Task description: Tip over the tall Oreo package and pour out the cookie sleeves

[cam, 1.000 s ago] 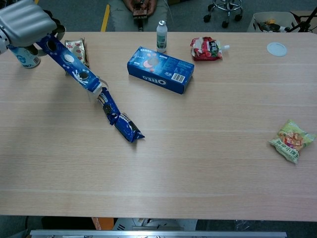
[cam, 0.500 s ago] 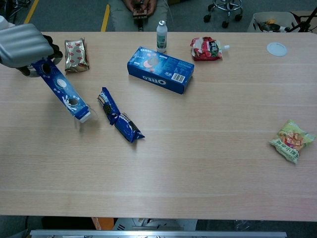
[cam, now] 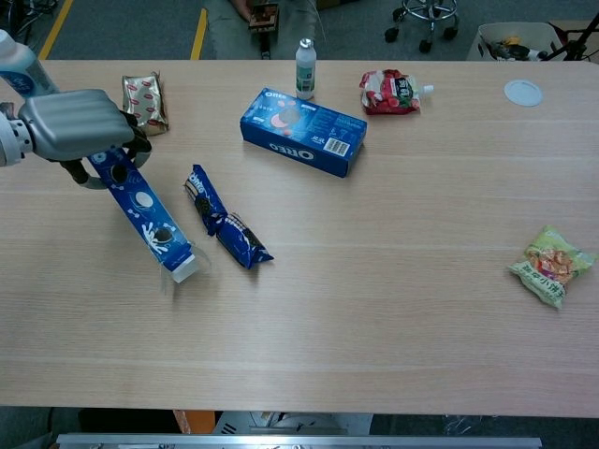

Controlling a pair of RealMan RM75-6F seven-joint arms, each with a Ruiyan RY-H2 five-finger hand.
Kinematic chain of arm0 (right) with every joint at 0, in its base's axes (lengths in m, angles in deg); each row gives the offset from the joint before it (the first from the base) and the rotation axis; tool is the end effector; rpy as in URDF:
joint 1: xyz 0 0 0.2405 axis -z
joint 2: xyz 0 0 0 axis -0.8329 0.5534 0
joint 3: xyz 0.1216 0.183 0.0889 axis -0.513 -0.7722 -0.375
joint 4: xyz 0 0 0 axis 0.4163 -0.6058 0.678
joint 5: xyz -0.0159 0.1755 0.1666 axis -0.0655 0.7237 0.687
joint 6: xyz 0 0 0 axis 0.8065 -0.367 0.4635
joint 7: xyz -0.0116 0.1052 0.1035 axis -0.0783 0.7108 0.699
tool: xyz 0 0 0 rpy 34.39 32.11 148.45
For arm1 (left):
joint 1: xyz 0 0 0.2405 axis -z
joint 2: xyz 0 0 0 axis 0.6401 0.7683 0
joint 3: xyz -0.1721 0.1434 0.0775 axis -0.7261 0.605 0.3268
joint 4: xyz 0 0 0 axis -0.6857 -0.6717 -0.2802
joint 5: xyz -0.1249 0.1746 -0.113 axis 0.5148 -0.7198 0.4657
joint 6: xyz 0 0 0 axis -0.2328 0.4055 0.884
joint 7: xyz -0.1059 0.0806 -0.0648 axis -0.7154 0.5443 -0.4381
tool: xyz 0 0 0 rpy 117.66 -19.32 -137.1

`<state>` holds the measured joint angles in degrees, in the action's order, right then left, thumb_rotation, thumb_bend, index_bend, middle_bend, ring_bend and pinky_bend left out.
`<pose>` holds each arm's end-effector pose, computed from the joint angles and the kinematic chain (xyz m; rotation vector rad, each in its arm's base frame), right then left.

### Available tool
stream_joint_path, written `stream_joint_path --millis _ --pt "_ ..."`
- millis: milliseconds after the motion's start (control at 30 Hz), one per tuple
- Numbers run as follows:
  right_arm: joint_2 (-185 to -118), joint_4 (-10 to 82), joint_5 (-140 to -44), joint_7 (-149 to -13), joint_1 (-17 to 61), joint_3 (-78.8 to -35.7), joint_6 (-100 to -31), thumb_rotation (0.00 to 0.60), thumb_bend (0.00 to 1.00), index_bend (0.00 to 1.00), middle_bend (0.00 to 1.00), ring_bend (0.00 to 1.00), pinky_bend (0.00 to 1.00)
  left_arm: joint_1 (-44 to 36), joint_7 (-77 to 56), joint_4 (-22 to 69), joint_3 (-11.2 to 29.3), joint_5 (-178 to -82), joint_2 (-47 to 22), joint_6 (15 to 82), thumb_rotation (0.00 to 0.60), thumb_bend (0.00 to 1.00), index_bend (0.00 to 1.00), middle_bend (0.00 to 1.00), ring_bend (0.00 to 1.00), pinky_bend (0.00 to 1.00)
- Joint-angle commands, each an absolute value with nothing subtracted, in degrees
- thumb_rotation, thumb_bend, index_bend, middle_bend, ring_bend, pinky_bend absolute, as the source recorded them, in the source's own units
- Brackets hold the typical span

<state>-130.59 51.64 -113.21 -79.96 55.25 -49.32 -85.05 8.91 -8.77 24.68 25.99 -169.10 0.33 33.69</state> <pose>-0.3367 -0.1635 0.1323 1.3325 -0.9603 0.8062 -0.2269 0.3468 0.0201 -2.3980 -0.2957 -0.4945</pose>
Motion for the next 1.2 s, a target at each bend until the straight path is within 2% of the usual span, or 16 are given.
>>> stream_joint_path --millis 33,133,233,333,667,833,933,1200 --pt "-130.6 51.5 -113.2 -79.8 55.3 -49.3 -85.1 0.6 0.31 0.23 0.27 0.24 0.22 9.4 -8.9 26.3 26.0 -168.1 0.3 31.9 0.6 0.24 0.47 0.4 0.31 0.53" --pt "-130.7 51.3 -113.2 -79.6 55.3 -49.3 -85.0 0.6 0.31 0.23 0.28 0.24 0.22 9.2 -7.4 27.3 25.5 -166.8 0.2 31.0 0.6 0.24 0.38 0.33 0.29 0.53" --pt "-130.7 51.1 -113.2 -79.3 55.3 -49.3 -84.9 0.6 0.31 0.23 0.28 0.24 0.22 8.4 -6.0 28.9 24.1 -163.3 0.5 30.3 0.6 0.24 0.21 0.21 0.24 0.51" --pt "-130.8 51.0 -113.2 -79.2 55.2 -49.4 -84.8 0.6 0.31 0.23 0.29 0.24 0.22 7.0 -4.9 30.6 22.3 -159.7 1.3 31.3 0.6 0.24 0.12 0.16 0.2 0.44" --pt "-131.0 50.6 -113.9 -78.5 54.8 -49.7 -85.0 0.6 0.31 0.23 0.29 0.24 0.22 -2.4 5.8 39.3 18.6 -142.7 5.0 39.6 0.6 0.24 0.1 0.15 0.18 0.41" --pt "-131.1 50.7 -115.5 -78.4 54.5 -49.4 -85.5 0.6 0.31 0.23 0.29 0.24 0.22 -9.6 13.8 45.4 18.8 -136.6 6.4 50.6 0.6 0.24 0.1 0.16 0.18 0.41" --pt "-131.1 50.9 -115.7 -78.5 54.4 -49.4 -85.7 0.6 0.31 0.23 0.29 0.24 0.22 -13.5 17.7 47.5 19.2 -135.1 6.1 57.1 0.6 0.24 0.1 0.17 0.18 0.36" --pt "-130.8 51.3 -116.2 -78.6 54.6 -49.2 -86.3 0.6 0.31 0.23 0.29 0.24 0.22 -23.3 16.0 53.0 19.2 -132.5 6.1 69.2 0.6 0.24 0.1 0.17 0.18 0.35"
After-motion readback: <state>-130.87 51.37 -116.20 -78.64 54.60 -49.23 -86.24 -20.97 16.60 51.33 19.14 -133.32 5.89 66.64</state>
